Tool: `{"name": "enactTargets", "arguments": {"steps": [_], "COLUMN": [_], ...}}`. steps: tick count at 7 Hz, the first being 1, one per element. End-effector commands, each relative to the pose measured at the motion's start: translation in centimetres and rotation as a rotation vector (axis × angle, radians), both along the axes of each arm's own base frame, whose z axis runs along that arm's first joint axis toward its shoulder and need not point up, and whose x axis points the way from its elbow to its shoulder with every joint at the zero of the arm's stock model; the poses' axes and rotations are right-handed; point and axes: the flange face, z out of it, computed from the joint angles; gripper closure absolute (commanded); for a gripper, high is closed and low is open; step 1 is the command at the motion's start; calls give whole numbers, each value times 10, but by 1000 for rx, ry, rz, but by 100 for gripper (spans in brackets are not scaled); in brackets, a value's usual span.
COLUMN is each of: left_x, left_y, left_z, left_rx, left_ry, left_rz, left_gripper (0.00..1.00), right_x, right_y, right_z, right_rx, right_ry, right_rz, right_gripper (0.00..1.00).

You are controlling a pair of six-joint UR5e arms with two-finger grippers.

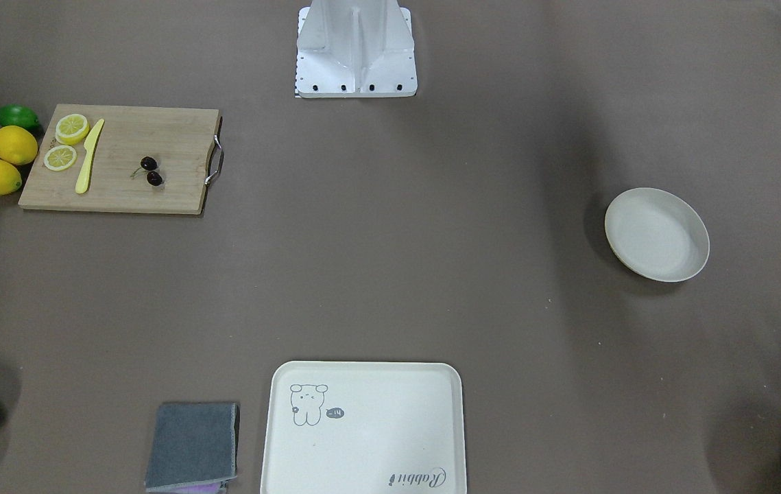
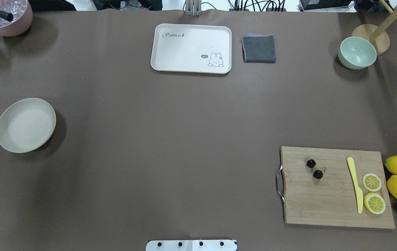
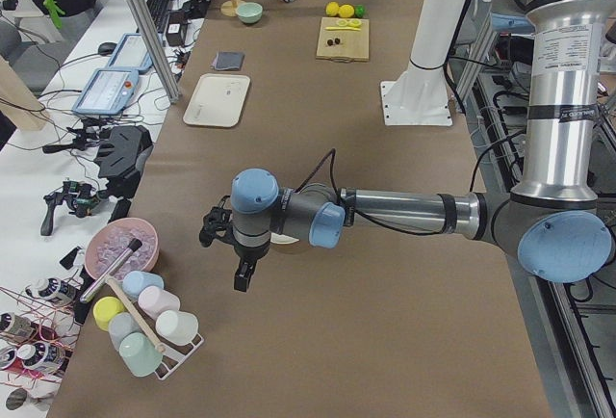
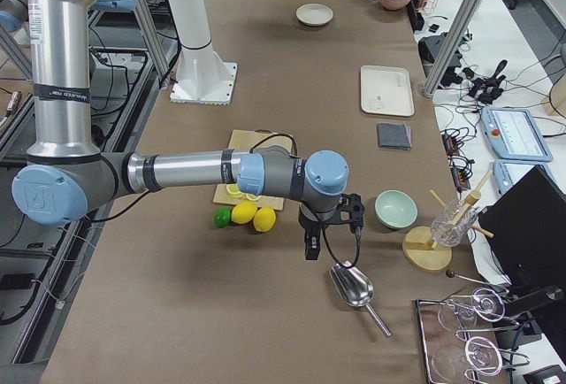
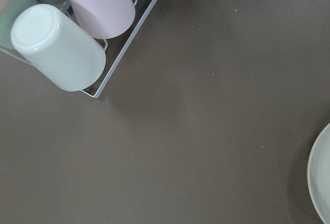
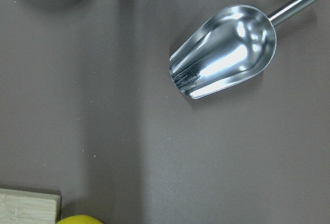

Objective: Place red cherry on plate

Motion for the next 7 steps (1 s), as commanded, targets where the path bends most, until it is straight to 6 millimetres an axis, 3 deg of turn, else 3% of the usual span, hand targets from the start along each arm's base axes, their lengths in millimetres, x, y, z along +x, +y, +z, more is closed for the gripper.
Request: {"name": "enactTargets", "arguments": {"steps": [1, 5, 7], "left_x": [0, 1, 20], "left_y": [0, -1, -8], "left_z": [0, -7, -20], "left_rx": [0, 11, 44], "left_ry": [1, 18, 69], "left_rz": [0, 5, 51], "left_gripper": [2, 2, 2], "right_x": [0, 1, 1], "right_y": [0, 0, 1], "right_z": [0, -3, -5], "right_rx": [1, 7, 9], "right_ry": [0, 0, 2], "right_rz": [0, 2, 2], "right_gripper": [0, 0, 0]}}
